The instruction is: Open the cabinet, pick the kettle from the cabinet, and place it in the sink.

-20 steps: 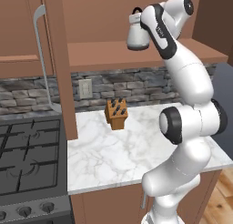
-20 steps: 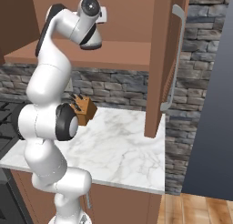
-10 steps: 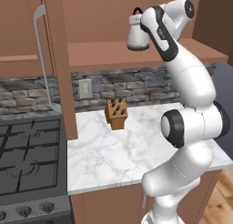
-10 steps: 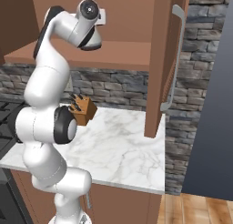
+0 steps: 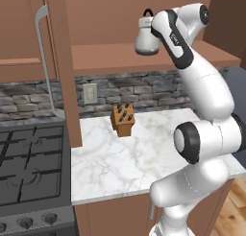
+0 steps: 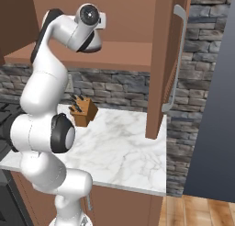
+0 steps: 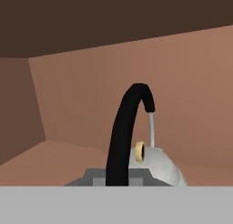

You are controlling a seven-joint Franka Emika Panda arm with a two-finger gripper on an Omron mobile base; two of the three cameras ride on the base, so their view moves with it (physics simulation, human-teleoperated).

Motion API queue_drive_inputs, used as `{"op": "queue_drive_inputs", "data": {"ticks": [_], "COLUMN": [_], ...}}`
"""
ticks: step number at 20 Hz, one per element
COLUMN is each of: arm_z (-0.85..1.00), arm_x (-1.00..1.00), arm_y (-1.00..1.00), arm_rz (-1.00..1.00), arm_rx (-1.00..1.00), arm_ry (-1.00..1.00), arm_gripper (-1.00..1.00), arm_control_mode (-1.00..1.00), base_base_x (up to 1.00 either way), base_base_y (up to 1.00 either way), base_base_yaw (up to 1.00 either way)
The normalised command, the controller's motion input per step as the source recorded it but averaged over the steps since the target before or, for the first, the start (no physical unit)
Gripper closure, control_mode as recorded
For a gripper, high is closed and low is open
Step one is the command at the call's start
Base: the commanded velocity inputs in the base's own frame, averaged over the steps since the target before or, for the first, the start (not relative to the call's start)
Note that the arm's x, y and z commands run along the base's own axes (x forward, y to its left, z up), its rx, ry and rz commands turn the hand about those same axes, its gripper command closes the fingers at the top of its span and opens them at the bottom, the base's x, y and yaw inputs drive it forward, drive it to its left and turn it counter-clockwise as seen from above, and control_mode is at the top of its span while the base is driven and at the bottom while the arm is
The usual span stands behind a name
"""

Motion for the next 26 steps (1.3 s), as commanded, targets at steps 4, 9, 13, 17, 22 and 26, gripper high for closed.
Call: {"op": "queue_drive_inputs", "data": {"ticks": [4, 9, 13, 17, 22, 26], "arm_z": [-0.06, -0.03, -0.01, 0.0, 0.0, 0.0], "arm_x": [-0.29, -0.34, -0.42, -0.5, -0.51, -0.52], "arm_y": [-0.08, -0.11, -0.12, -0.12, -0.14, -0.14], "arm_rz": [0.0, 0.0, 0.0, -0.01, -0.03, -0.04], "arm_rx": [0.05, 0.06, 0.05, 0.04, 0.02, 0.0], "arm_ry": [0.0, 0.0, 0.0, 0.0, 0.0, 0.01], "arm_gripper": [1.0, 1.0, 1.0, 1.0, 1.0, 1.0], "arm_control_mode": [-1.0, -1.0, -1.0, -1.0, -1.0, -1.0], "base_base_x": [0.0, 0.0, 0.0, 0.0, 0.0, 0.0], "base_base_y": [0.0, 0.0, 0.0, 0.0, 0.0, 0.0], "base_base_yaw": [0.0, 0.0, 0.0, 0.0, 0.0, 0.0]}}
